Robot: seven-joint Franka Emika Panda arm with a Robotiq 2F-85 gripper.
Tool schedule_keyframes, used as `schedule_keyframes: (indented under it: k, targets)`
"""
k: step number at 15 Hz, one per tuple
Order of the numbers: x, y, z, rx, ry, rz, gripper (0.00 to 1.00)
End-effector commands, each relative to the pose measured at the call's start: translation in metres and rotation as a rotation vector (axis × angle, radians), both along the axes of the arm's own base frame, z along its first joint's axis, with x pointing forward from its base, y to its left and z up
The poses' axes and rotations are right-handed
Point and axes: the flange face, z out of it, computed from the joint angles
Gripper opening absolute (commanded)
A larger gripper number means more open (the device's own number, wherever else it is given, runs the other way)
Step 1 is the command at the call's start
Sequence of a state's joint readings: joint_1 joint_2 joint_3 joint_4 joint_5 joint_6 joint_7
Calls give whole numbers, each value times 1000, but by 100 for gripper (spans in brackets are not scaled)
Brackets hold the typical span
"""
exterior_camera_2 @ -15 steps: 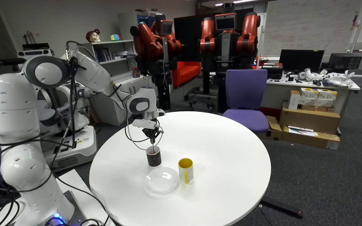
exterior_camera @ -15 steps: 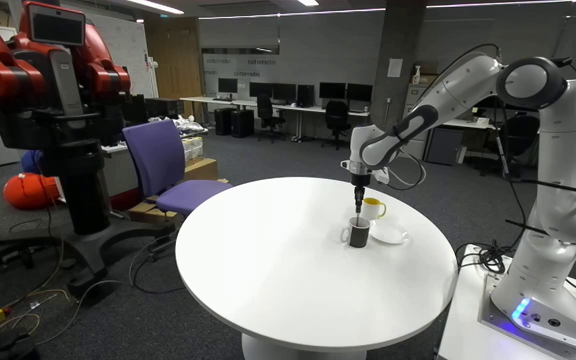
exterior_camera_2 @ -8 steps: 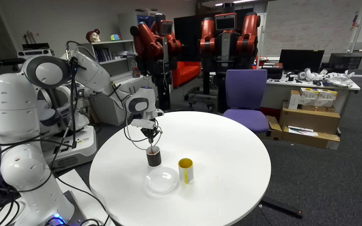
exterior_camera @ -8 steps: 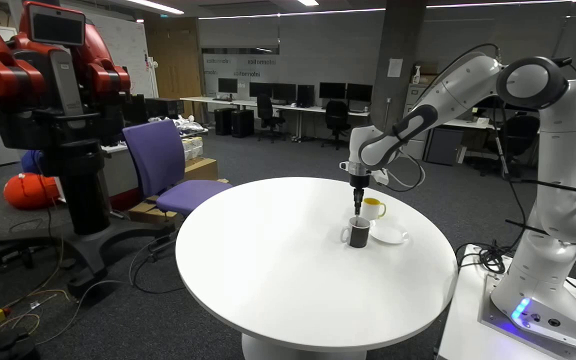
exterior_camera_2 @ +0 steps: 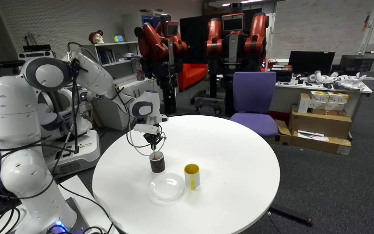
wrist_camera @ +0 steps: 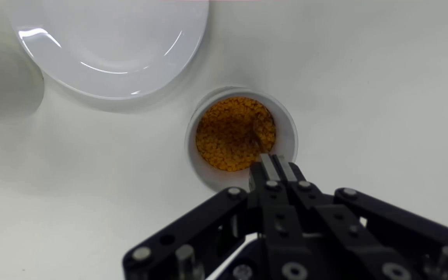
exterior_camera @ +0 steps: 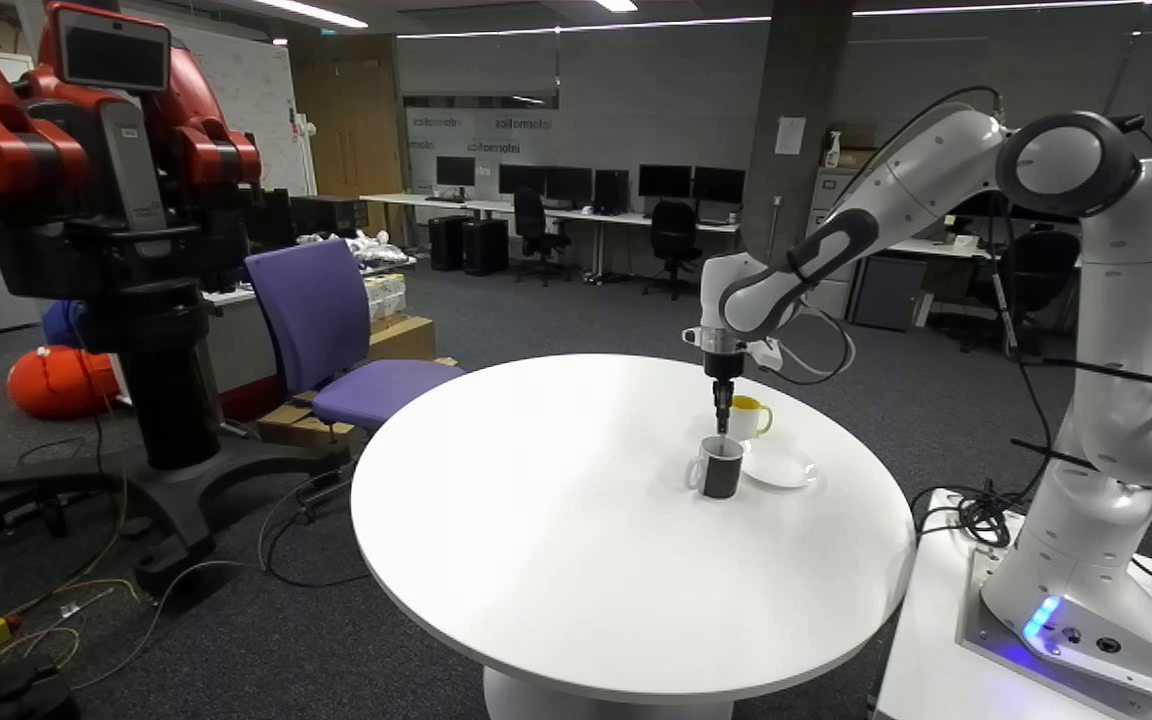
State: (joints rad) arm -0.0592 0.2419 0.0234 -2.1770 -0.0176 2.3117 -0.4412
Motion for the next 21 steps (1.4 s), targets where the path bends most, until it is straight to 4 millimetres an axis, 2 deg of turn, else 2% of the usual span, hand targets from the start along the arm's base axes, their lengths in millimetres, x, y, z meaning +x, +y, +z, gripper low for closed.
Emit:
schedule_keyframes:
  k: [1,10,15,21]
  targets:
    - [-17,-5,13,-15,36,-3,1]
    - [-20,-27,15,-70,63,-25,1]
    - [-15,-29,6,-59,47,-28,1]
    - [-6,-31,5,-67,33,-9,1]
